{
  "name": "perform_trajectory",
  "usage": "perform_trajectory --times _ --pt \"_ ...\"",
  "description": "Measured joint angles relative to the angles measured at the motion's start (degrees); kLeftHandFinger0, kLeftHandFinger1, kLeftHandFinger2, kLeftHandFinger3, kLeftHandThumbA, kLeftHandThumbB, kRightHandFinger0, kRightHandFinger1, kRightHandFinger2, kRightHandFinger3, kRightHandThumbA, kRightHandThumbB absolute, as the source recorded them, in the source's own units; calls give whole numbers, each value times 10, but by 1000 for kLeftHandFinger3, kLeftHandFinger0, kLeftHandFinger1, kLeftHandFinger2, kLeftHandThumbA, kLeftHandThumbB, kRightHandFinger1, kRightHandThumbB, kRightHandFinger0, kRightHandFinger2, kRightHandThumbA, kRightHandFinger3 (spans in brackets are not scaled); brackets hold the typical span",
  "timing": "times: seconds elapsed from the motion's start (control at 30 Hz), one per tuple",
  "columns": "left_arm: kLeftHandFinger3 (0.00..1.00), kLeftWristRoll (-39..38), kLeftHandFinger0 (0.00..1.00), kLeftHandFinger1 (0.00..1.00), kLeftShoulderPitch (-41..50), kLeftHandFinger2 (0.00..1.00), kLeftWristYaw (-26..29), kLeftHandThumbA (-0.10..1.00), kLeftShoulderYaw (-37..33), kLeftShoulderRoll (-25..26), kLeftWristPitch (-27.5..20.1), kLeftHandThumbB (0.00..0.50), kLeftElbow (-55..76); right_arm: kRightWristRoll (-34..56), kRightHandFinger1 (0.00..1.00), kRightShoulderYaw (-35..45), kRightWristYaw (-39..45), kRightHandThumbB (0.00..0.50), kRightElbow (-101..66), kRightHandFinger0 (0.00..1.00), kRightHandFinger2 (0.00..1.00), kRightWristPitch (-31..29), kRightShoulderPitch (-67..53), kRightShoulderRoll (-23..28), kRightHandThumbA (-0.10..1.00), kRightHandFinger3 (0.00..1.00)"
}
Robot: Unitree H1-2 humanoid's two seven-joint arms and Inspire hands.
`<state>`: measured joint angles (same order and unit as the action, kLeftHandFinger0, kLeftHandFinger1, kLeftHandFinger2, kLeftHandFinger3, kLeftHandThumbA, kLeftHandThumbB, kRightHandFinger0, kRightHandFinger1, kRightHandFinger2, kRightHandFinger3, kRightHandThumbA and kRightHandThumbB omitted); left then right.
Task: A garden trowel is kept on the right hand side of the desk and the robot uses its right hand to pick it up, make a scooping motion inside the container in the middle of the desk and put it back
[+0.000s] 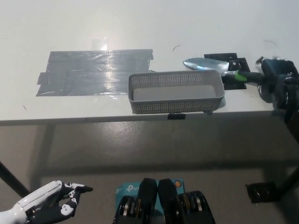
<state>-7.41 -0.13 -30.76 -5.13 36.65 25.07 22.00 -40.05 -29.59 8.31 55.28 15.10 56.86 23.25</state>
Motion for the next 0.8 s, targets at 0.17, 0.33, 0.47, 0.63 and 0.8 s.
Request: perform_trajectory --times 0.17,0.33,0.47,0.63,0.8 --pt "1000 0 1000 943 0 857 0 1000 0 0 0 483 0 24 1000 23 64 500 -73 1000 1000 15 -10 20 953 1000" --pt "1000 0 1000 943 0 863 0 1000 0 0 0 495 -1 47 1000 38 122 500 -160 1000 1000 31 -25 45 879 1000" --pt "1000 0 1000 939 1 865 0 1000 0 0 0 500 -1 74 1000 62 173 500 -255 1000 1000 48 -44 73 795 1000" --pt "1000 0 1000 935 1 876 0 1000 0 0 0 493 -1 104 1000 108 214 500 -357 1000 1000 65 -75 92 628 1000" --pt "1000 0 1000 924 1 859 0 1000 -1 -1 0 500 -2 135 1000 186 243 355 -483 1000 1000 75 -145 95 574 1000"
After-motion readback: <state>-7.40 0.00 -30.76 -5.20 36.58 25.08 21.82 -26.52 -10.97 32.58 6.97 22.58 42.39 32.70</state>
